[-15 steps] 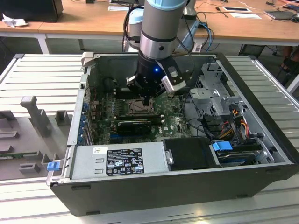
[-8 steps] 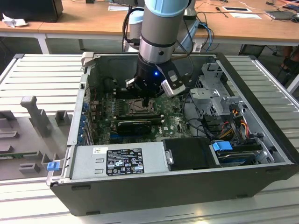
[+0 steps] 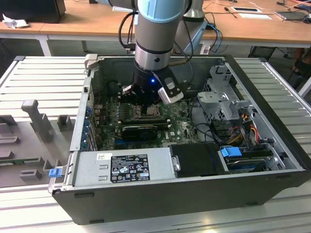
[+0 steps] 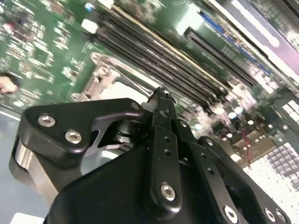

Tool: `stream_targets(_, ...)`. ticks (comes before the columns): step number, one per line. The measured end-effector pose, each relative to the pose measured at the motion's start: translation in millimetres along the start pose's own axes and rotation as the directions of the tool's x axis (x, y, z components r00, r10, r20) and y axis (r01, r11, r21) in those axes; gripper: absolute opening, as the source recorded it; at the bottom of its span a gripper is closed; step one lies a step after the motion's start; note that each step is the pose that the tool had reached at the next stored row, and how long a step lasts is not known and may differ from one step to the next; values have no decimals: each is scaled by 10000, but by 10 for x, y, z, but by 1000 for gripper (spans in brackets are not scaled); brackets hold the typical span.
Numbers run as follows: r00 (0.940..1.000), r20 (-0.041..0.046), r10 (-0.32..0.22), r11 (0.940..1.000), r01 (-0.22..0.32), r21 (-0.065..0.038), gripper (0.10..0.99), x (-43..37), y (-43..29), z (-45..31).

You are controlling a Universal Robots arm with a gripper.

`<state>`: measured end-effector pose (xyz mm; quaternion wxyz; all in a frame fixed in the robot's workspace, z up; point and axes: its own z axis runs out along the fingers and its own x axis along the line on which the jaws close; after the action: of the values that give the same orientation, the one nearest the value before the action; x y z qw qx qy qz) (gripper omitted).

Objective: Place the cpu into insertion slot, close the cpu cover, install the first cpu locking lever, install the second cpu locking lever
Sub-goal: 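Install the second cpu locking lever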

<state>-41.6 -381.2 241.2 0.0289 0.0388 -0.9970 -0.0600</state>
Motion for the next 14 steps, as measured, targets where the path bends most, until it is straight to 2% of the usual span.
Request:
stream_targets(2,10000,1,1,10000,-1,-6,106,49,-4,9)
stream_targets(14,10000,0,-36,10000,36,-50,106,97,-40,240)
